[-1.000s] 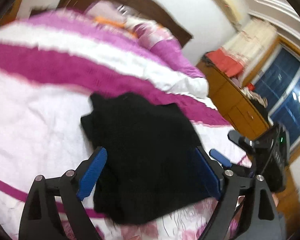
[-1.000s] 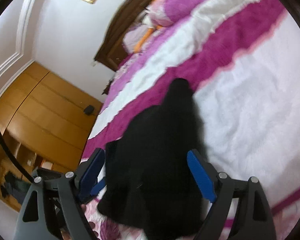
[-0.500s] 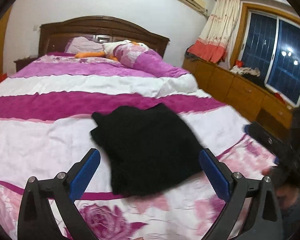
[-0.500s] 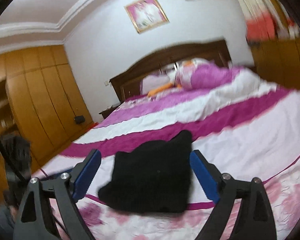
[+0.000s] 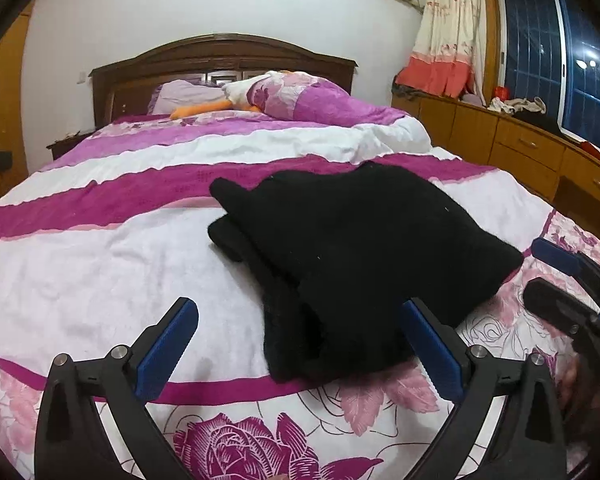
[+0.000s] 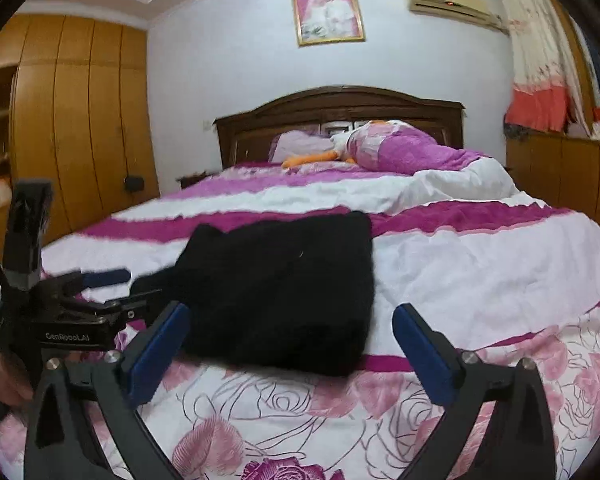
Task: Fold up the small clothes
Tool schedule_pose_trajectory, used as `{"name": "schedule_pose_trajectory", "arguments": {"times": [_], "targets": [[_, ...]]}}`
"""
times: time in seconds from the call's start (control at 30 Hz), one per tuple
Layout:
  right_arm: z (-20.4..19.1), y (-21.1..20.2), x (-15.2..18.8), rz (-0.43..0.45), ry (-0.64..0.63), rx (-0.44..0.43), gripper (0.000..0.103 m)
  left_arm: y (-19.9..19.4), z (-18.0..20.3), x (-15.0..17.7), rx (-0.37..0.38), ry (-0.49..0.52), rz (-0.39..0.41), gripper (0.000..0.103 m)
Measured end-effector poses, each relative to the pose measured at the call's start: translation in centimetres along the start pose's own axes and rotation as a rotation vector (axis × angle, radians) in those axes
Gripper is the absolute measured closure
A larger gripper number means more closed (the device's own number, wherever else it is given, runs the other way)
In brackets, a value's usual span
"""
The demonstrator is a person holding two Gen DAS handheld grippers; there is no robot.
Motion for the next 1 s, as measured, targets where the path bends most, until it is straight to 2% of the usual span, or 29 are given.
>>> {"name": "schedule_pose_trajectory", "arguments": {"times": [0.2,1.0], "targets": [[0.15,-0.49,-0.01,0.003,0.017,0.008,0.000,0.02,-0.83,0.09,0.006,-0.036,-0.006,0.014],[0.47,-0.04,0.36,-0.040,0.041,-0.001,0.000,0.03,-0.26,0.33,0.018,-0.012,-0.017,0.013]]}}
Point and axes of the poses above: each gripper's, at about its wrist camera, not at the fingertips, and y roughly the way its jaws point, z to its right, x to its underside, the point moved 7 cm from there along y, roughly the way its jaws point, and after that the axes turned 7 degrees about z, right-handed, at the moved point
